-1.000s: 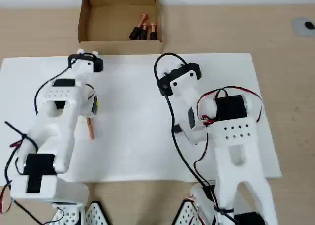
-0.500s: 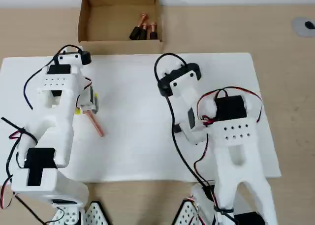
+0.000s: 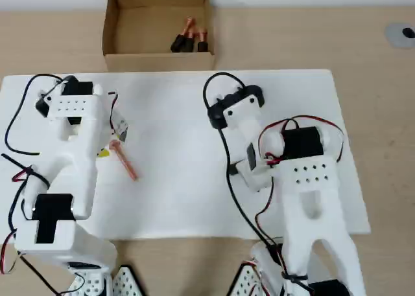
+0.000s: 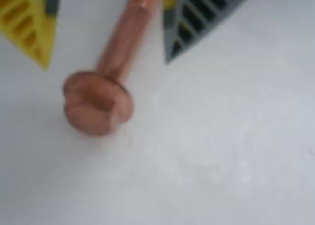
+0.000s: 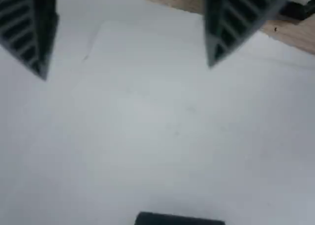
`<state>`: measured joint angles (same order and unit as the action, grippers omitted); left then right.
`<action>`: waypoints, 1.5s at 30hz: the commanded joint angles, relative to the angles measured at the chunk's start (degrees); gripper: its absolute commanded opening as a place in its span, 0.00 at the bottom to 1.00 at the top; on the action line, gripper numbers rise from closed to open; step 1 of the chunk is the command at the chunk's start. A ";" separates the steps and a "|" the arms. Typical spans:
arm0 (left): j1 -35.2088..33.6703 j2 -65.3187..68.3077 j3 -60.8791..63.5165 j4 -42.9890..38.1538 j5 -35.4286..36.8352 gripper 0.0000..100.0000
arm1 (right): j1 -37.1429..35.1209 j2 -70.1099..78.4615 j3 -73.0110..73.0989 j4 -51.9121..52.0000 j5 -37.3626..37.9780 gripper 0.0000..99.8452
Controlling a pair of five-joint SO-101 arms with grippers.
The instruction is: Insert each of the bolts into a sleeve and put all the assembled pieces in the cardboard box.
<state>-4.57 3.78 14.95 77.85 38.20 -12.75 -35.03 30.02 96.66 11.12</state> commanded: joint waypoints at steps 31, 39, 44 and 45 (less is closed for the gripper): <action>0.18 17.10 -12.31 6.33 -10.55 0.01 | 0.84 -1.36 0.04 -0.79 0.26 0.25; 0.79 16.84 -34.02 21.10 -18.29 0.01 | 0.84 -1.45 -0.48 -0.62 0.26 0.25; 1.32 8.48 -45.27 22.77 -32.97 0.00 | 2.07 -0.75 -10.07 0.26 -7.38 0.25; 2.20 5.76 -45.36 22.77 -38.68 0.00 | 2.07 -0.04 -12.26 0.18 -10.02 0.25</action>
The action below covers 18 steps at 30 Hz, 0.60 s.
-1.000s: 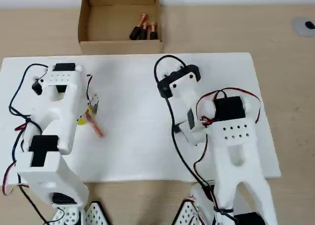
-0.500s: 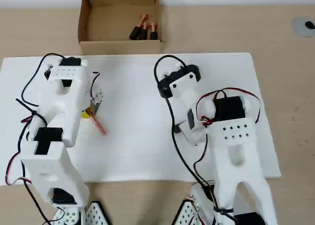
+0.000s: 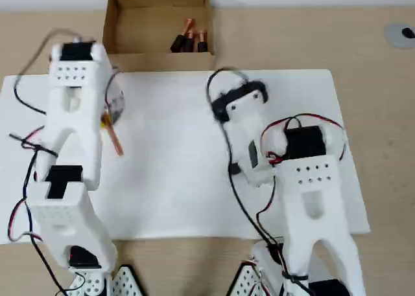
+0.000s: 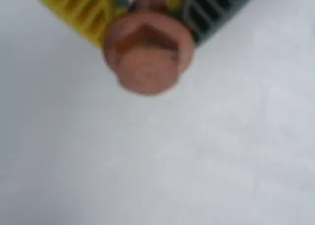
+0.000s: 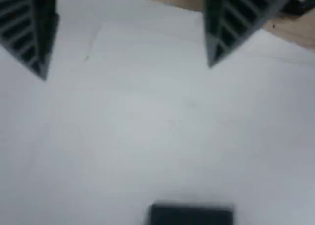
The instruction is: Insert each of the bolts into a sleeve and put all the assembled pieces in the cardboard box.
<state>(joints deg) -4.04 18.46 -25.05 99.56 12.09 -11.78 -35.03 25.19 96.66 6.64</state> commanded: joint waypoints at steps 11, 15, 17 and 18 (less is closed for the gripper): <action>5.01 -26.77 11.87 0.79 -26.73 0.01 | 1.54 25.45 -12.09 0.44 16.35 0.25; 4.92 -32.40 17.05 0.79 -18.46 0.01 | 5.41 31.69 -22.02 2.37 42.73 0.25; 4.92 -36.62 18.46 0.35 -17.14 0.01 | 6.81 33.45 -26.15 4.75 56.44 0.25; 4.84 -38.99 18.90 -0.09 -17.05 0.01 | 7.16 34.33 -27.82 5.80 61.71 0.25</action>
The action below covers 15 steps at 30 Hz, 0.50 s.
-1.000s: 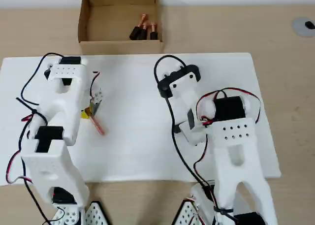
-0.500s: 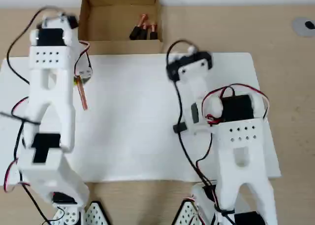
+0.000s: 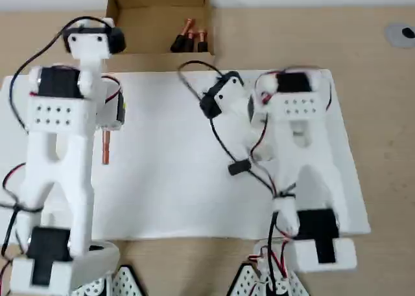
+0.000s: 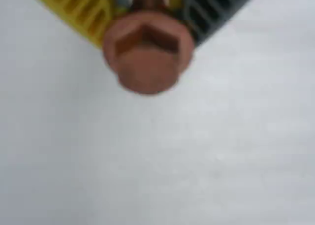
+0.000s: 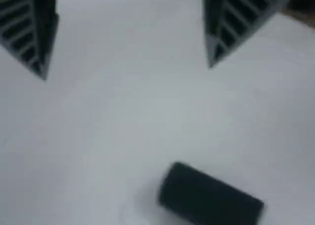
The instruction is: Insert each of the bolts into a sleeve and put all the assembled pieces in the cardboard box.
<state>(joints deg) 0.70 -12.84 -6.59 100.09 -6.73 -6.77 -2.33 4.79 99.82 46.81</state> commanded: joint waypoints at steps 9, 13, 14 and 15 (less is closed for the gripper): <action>-13.36 -24.57 7.82 -3.25 1.14 0.01 | -3.03 6.37 -2.77 2.20 23.91 0.25; -16.44 -29.05 13.19 -4.75 -3.34 0.01 | -6.99 6.46 1.27 2.20 30.07 0.25; -16.97 -30.29 13.89 -5.10 -3.87 0.01 | -7.60 6.64 2.24 1.49 30.15 0.25; -17.49 -31.60 14.51 -5.54 -4.13 0.01 | -7.96 6.99 3.12 0.09 30.24 0.25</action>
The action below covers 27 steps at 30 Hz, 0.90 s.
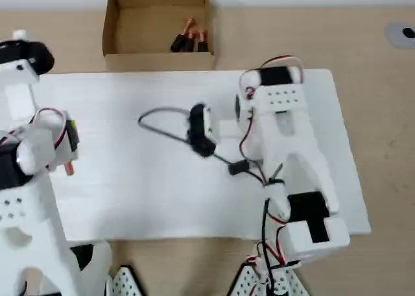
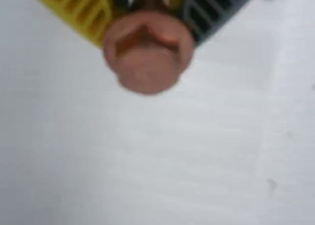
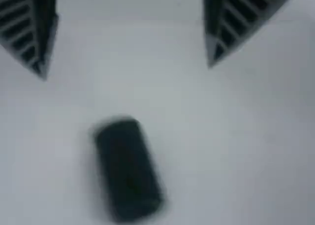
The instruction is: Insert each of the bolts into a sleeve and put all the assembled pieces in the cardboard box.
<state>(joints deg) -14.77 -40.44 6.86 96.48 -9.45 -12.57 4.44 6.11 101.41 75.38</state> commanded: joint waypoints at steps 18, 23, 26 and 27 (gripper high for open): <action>-2.90 -23.60 13.10 -5.10 -1.49 0.01 | -2.15 11.30 -0.57 -6.42 2.29 0.25; -2.81 -27.91 13.10 -4.75 -1.76 0.01 | -2.15 12.62 -0.40 -7.91 2.90 0.25; -2.81 -30.90 13.10 -4.66 -3.87 0.01 | -2.15 15.08 -0.48 -8.00 2.90 0.25; -2.73 -31.96 13.10 -4.66 -4.22 0.01 | -2.15 16.04 -0.48 -8.53 2.90 0.25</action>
<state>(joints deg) -16.97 -70.07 19.96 92.70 -12.35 -14.07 18.77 7.16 93.85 77.67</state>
